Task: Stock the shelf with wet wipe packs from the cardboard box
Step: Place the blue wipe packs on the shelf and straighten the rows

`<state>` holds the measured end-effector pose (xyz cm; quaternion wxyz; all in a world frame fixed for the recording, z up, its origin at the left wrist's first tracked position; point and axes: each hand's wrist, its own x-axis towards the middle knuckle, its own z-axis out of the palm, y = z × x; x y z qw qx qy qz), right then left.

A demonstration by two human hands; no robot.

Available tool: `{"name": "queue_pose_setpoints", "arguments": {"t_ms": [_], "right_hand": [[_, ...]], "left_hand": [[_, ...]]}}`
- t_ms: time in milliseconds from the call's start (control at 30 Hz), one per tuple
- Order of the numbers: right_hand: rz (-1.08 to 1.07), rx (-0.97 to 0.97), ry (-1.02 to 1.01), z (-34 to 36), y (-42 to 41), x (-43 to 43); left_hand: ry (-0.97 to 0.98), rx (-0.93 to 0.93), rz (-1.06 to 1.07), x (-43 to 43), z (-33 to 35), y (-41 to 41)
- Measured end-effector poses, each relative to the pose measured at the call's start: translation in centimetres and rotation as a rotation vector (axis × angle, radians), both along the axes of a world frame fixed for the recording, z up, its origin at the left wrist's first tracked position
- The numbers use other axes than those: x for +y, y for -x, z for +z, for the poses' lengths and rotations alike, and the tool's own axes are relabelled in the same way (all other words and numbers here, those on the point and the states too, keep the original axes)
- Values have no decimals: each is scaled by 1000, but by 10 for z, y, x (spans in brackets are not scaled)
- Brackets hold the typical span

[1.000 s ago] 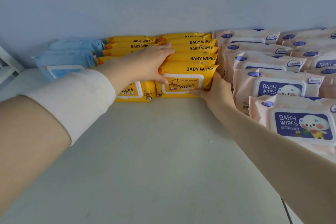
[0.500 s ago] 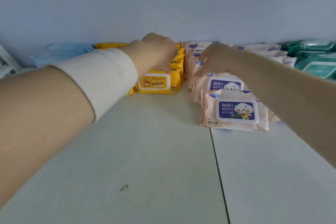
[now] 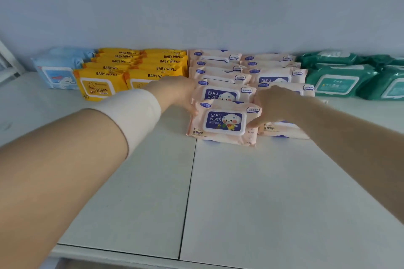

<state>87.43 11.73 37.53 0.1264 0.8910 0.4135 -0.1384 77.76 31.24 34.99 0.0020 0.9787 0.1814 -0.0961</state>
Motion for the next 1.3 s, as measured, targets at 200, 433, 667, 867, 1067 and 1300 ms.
{"name": "queue_pose_setpoints", "arguments": {"t_ms": [200, 433, 667, 867, 1067, 1300], "right_hand": [[-13, -104, -172, -50, 8, 7], [-19, -274, -445, -65, 0, 32], [-72, -256, -556, -81, -12, 57], [-81, -304, -645, -95, -17, 63], [-123, -313, -742, -96, -29, 87], [-301, 66, -1066, -105, -22, 77]], "left_hand": [[264, -105, 8, -8, -27, -11], [77, -201, 5, 19, -28, -15], [-114, -65, -159, 40, -14, -37], [-148, -104, -181, 45, -17, -45], [-246, -337, -228, 54, -26, -48], [-100, -254, -208, 65, -20, -39]]}}
